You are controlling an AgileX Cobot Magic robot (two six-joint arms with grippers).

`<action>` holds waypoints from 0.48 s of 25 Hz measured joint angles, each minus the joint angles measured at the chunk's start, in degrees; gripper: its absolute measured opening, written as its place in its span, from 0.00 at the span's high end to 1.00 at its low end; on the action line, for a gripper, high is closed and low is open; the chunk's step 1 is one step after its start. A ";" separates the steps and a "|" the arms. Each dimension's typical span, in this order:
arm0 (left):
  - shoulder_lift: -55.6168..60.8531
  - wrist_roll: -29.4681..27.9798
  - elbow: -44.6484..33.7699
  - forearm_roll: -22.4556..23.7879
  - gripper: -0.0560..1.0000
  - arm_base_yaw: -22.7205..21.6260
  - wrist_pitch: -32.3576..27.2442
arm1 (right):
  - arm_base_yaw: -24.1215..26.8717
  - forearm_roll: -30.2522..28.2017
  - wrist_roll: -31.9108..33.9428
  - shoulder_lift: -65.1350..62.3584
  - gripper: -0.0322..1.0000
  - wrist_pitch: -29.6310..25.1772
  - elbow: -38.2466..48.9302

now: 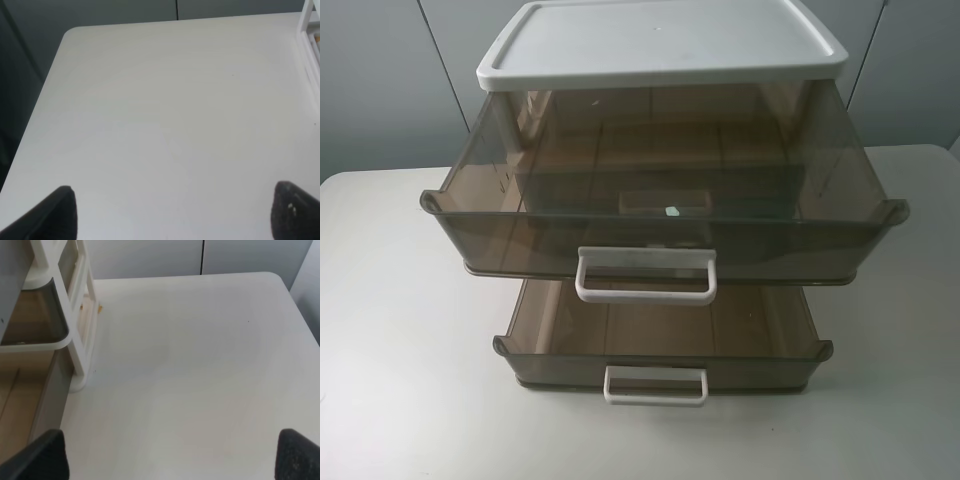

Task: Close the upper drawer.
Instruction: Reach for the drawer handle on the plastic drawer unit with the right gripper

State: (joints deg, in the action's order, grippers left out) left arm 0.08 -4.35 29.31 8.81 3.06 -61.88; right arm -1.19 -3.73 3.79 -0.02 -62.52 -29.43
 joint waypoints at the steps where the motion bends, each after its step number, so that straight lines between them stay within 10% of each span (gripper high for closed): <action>1: 0.00 0.00 0.00 0.00 0.24 0.00 0.00 | 0.00 0.00 0.00 0.00 0.36 0.00 0.00; 12: 0.00 0.00 0.00 0.00 0.24 0.00 0.00 | 0.00 0.00 0.24 0.00 0.36 0.00 0.00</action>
State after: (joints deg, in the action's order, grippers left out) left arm 0.08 -4.35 29.31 8.81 3.06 -61.88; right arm -1.19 -3.73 4.03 -0.02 -62.52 -29.43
